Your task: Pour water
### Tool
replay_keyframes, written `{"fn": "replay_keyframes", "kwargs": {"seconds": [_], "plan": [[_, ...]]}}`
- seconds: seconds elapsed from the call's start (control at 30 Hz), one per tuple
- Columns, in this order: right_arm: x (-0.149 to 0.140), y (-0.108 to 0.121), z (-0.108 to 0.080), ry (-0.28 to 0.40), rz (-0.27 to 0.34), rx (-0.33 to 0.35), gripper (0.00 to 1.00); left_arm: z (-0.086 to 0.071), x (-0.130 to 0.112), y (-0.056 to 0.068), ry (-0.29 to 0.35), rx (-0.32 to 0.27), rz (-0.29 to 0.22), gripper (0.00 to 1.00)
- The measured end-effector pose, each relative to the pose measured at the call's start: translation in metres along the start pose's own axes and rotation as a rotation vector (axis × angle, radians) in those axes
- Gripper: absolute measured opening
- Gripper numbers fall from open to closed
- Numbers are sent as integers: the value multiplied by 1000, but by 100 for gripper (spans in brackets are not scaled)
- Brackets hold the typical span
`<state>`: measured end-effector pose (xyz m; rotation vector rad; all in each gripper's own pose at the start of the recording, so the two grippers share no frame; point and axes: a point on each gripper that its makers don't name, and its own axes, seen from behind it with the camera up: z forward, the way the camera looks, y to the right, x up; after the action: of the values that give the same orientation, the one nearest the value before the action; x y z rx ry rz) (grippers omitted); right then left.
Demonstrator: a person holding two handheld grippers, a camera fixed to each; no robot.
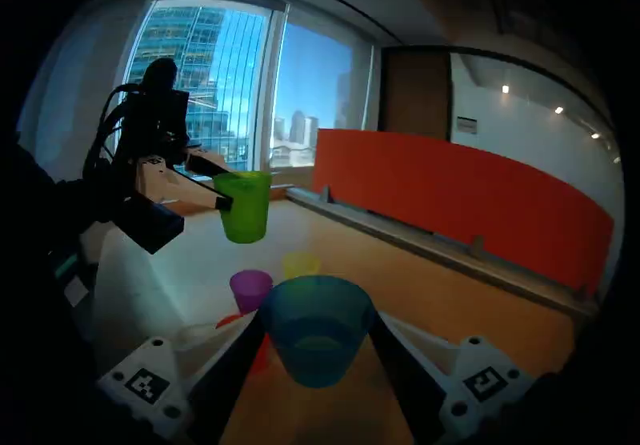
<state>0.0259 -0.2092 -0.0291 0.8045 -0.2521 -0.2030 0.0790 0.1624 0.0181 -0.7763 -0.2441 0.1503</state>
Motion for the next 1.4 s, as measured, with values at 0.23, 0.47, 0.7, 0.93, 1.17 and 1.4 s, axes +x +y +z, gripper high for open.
{"fn": "replay_keyframes", "kwargs": {"seconds": [0.23,0.47,0.7,0.93,1.17,1.4], "plan": [[8,-5,0,19,-1,10,92,-9,10,2,72,16,19,85],[16,-7,2,41,1,21,93,-18,17,8,125,-3,-4,85],[24,-8,3,66,3,27,93,-24,10,8,133,-1,-16,85],[32,-10,4,87,1,38,93,-26,2,11,132,-3,-12,85],[40,-15,6,107,-10,51,92,-28,-3,17,146,-14,-9,85],[57,-17,8,138,-14,57,93,-29,-4,21,162,-15,-9,85]]}}
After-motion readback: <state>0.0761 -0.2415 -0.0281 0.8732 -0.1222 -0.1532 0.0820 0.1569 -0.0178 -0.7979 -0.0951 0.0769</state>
